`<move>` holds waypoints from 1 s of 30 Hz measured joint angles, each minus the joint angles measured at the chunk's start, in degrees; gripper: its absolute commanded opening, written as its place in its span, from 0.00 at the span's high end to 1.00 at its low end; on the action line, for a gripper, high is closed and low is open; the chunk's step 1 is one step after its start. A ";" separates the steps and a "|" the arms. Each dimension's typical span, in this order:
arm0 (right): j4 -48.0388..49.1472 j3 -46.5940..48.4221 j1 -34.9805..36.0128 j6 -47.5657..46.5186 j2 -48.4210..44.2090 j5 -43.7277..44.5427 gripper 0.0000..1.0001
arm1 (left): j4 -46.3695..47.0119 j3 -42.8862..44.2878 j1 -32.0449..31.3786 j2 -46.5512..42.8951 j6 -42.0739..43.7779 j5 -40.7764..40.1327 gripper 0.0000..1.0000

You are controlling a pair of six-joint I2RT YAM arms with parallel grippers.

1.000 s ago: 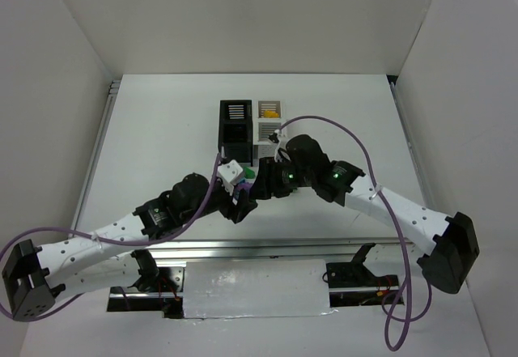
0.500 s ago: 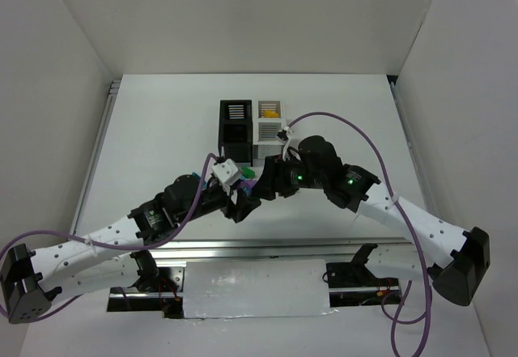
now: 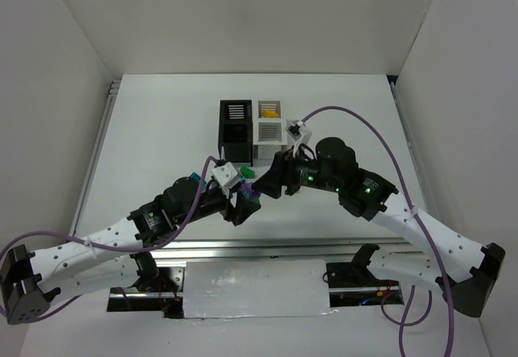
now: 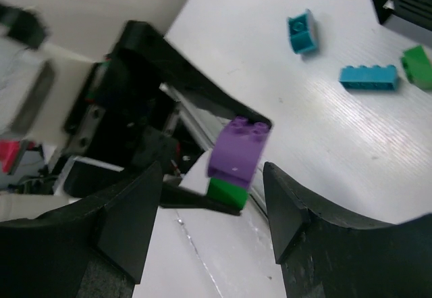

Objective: Sort the legos into containers by color

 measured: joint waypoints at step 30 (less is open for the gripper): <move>-9.03 5.81 5.40 -0.48 13.20 6.40 0.67 | -2.08 0.02 -0.24 0.81 1.62 1.40 0.83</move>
